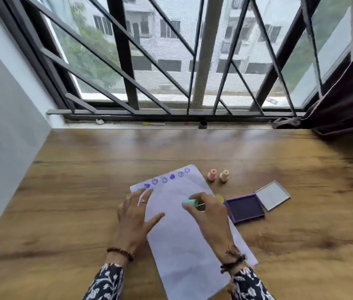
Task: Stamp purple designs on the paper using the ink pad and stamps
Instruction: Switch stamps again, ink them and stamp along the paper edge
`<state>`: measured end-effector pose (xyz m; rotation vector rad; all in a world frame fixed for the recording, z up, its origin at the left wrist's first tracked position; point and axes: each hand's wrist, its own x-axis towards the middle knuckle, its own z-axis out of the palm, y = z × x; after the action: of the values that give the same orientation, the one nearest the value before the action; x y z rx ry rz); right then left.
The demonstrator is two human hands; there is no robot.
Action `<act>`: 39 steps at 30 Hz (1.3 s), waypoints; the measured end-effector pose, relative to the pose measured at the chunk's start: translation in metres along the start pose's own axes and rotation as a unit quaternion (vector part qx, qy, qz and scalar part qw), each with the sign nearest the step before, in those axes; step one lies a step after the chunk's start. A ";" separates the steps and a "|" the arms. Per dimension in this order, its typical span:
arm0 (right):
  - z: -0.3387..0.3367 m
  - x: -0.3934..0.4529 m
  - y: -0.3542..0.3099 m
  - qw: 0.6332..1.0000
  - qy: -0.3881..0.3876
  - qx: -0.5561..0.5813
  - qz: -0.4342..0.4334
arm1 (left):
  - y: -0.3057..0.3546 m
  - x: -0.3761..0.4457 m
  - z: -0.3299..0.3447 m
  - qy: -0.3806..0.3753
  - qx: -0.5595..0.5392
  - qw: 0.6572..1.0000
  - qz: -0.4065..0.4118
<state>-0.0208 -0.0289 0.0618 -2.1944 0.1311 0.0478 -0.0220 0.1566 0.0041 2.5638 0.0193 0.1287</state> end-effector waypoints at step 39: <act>0.108 0.065 -0.056 0.869 -0.197 -0.389 -0.236 | -0.061 -0.001 -0.010 -0.127 0.031 0.991 -0.026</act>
<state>0.0511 0.0856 0.0382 -2.8913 -0.7878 0.3195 -0.0231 0.2126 -0.0209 2.6202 -0.0069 -0.2217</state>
